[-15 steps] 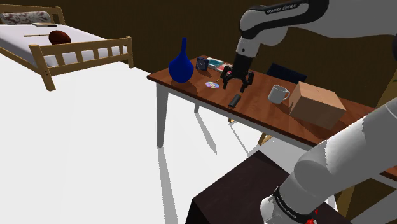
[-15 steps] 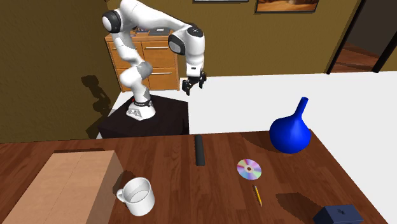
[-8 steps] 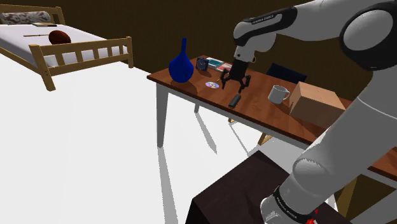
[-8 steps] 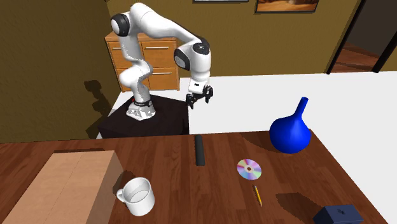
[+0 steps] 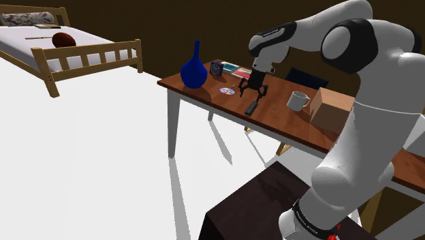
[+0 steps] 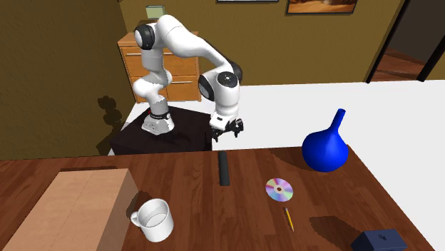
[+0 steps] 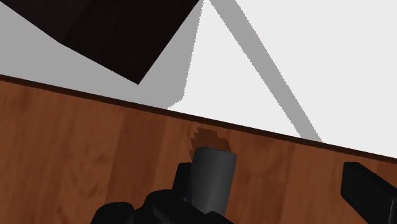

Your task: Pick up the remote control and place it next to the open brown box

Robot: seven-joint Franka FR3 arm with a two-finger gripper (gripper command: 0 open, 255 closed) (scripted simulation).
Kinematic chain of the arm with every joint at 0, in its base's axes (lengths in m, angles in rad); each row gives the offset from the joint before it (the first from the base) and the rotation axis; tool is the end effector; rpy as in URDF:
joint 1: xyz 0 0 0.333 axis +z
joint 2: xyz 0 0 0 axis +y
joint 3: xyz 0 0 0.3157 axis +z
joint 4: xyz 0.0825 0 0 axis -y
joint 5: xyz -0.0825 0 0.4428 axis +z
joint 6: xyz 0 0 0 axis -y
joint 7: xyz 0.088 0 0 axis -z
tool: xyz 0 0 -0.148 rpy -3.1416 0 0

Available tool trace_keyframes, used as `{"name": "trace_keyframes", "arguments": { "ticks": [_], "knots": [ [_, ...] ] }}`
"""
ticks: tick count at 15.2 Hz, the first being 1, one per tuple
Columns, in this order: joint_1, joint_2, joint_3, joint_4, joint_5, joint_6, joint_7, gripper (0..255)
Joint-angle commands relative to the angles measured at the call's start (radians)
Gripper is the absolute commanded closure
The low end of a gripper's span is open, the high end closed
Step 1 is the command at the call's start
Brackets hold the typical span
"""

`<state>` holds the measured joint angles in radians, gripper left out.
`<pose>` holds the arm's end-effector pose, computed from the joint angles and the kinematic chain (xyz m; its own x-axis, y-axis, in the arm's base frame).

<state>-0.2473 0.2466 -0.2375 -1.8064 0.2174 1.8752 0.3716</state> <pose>0.5880 -0.2767 0.3308 0.5841 -0.7840 -0.2099 -0.8084 -0.5853 -0.0635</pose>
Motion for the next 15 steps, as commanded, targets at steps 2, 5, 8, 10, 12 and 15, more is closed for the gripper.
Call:
{"name": "trace_keyframes", "arguments": {
  "ticks": [2,5,8,10,12,15],
  "knots": [
    [-0.032,0.086,-0.021,0.074,0.026,0.001,0.024,0],
    [-0.069,0.179,-0.038,0.160,0.055,-0.004,0.049,0],
    [-0.100,0.248,-0.049,0.227,0.077,-0.010,0.070,0],
    [-0.097,0.253,-0.047,0.206,0.080,0.014,0.067,0],
    [-0.094,0.258,-0.044,0.187,0.084,0.038,0.064,0],
    [-0.090,0.269,-0.040,0.156,0.091,0.081,0.059,0]
  ]
}}
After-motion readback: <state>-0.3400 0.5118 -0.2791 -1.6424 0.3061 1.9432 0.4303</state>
